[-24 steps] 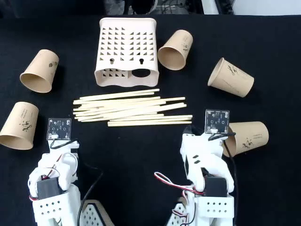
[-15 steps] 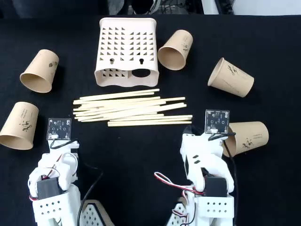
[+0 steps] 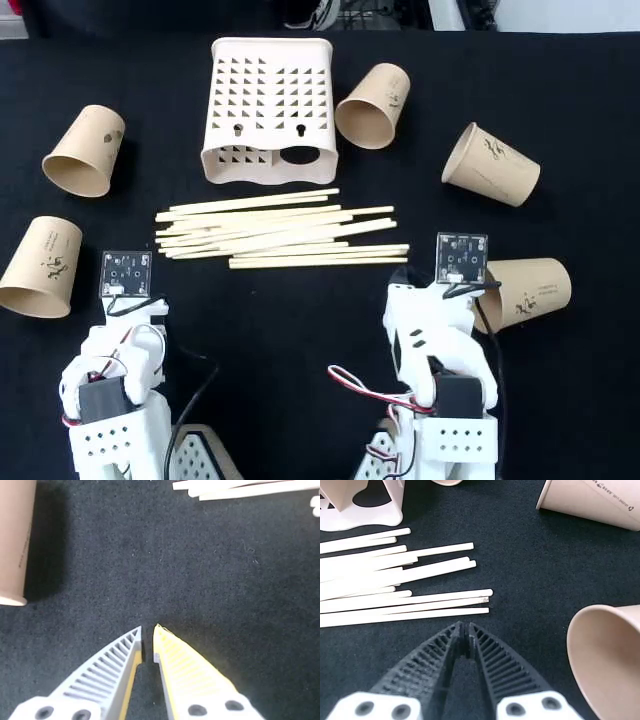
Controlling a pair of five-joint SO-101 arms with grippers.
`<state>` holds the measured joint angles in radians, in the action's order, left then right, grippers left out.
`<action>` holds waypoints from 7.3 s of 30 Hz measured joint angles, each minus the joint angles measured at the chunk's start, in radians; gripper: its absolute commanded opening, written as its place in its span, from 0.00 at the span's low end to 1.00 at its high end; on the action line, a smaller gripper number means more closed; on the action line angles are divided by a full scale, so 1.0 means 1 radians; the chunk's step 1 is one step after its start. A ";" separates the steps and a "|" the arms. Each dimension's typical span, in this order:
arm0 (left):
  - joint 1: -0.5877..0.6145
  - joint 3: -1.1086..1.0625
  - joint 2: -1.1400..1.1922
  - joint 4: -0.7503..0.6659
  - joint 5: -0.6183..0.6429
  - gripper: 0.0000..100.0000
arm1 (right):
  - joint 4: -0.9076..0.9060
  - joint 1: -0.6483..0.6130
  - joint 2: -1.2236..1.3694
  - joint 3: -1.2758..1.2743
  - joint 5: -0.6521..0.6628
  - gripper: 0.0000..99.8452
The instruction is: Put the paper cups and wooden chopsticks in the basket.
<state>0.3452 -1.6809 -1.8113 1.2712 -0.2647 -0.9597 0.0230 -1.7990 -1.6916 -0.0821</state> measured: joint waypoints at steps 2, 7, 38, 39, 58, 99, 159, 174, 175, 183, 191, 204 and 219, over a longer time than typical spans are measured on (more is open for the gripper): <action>0.000 0.000 0.000 0.000 0.000 0.05 | 0.000 0.000 0.000 0.000 0.000 0.02; 0.000 0.000 0.000 0.000 0.000 0.05 | 0.000 0.000 0.000 0.000 0.000 0.02; 0.000 0.000 0.000 0.000 0.000 0.05 | 0.000 0.000 0.000 0.000 0.000 0.02; 0.000 0.000 0.000 0.000 0.000 0.05 | 0.000 0.000 0.000 0.000 0.000 0.02; 0.000 0.000 0.000 0.000 0.000 0.05 | 0.000 0.000 0.000 0.000 0.000 0.02; 0.166 0.614 0.002 0.012 -0.052 0.06 | 0.000 0.000 0.000 0.000 0.000 0.02; -0.255 0.718 1.640 -1.315 0.284 0.25 | -0.302 0.000 0.000 0.000 0.000 0.02; -0.272 0.812 1.873 -1.527 0.272 0.11 | -0.302 0.000 0.000 0.000 0.000 0.02; -0.272 0.812 1.873 -1.534 0.253 0.09 | -0.302 0.000 0.000 0.000 0.000 0.02; -0.339 0.798 1.873 -1.550 -0.008 0.03 | -0.302 0.000 0.000 0.000 0.000 0.02; -0.342 0.756 1.823 -1.534 -0.046 0.03 | -0.302 0.000 0.000 0.000 0.000 0.02; -0.339 0.583 1.238 -1.238 0.092 0.08 | -0.302 0.000 0.000 0.000 0.000 0.02; -0.310 1.155 1.772 -0.807 0.140 0.22 | -0.302 0.000 0.000 0.000 0.000 0.02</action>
<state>0.0353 -0.5255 -0.0391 0.4641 -0.1250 -1.2620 0.0230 -1.7990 -1.6916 -0.0821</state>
